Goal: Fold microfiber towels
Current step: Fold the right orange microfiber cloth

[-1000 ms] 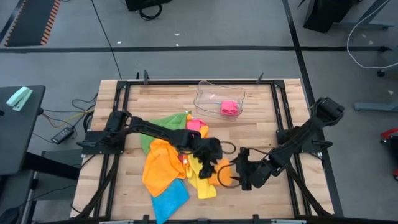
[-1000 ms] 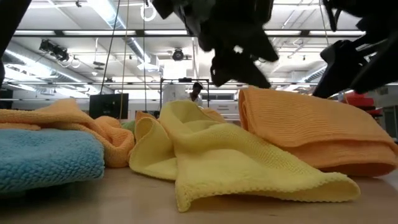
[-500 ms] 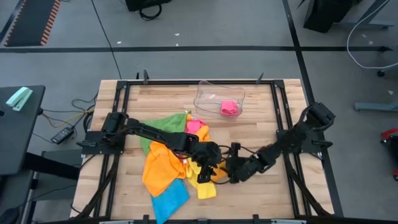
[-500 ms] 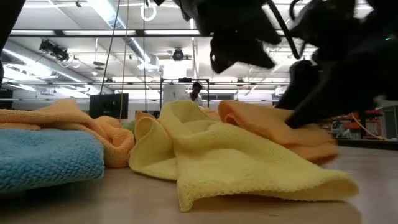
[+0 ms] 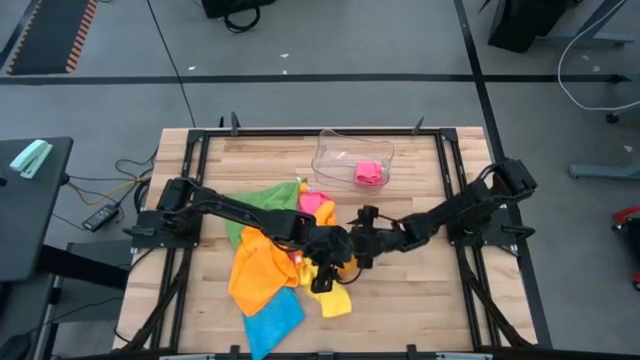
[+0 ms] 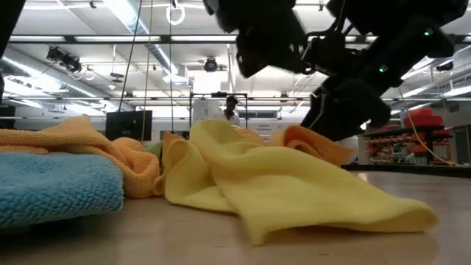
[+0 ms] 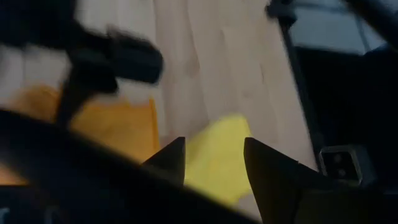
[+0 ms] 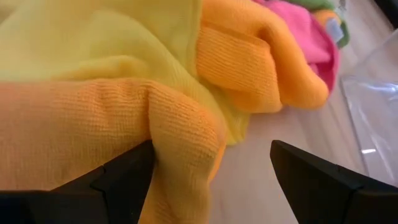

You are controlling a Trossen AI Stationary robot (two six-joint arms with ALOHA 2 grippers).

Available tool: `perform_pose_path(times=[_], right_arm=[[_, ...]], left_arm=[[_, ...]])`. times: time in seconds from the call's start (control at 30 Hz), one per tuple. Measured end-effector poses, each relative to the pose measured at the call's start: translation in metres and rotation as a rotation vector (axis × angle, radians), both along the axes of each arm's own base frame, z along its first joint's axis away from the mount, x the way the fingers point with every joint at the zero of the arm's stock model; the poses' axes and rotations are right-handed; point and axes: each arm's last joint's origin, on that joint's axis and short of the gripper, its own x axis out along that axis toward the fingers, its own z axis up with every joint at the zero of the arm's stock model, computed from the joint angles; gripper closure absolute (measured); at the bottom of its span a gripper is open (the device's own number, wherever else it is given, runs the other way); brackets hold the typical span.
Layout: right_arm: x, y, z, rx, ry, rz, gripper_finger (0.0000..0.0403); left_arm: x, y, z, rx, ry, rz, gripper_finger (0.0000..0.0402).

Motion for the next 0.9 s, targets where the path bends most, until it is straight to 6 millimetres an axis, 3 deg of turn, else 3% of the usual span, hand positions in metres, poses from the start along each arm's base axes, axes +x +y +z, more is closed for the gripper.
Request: perform_pose_path(times=[0.2,0.43,0.77,0.9], right_arm=[[0.008,-0.005,0.005,0.029,-0.05,0.073,0.0075],[0.004,-0.006,0.014,0.031,-0.046,0.105,0.0075],[-0.026,-0.007,0.048,0.084,-0.001,0.109,0.0075],[-0.044,-0.003,0.061,0.119,0.022,0.097,0.0075]], left_arm=[[0.0,-0.002,-0.005,0.048,0.01,0.017,0.0228],[-0.001,-0.005,-0.005,0.066,0.009,0.009,0.023],[0.004,-0.004,-0.014,0.15,-0.013,0.109,0.0229],[0.017,-0.004,-0.028,0.181,-0.069,0.161,0.0233]])
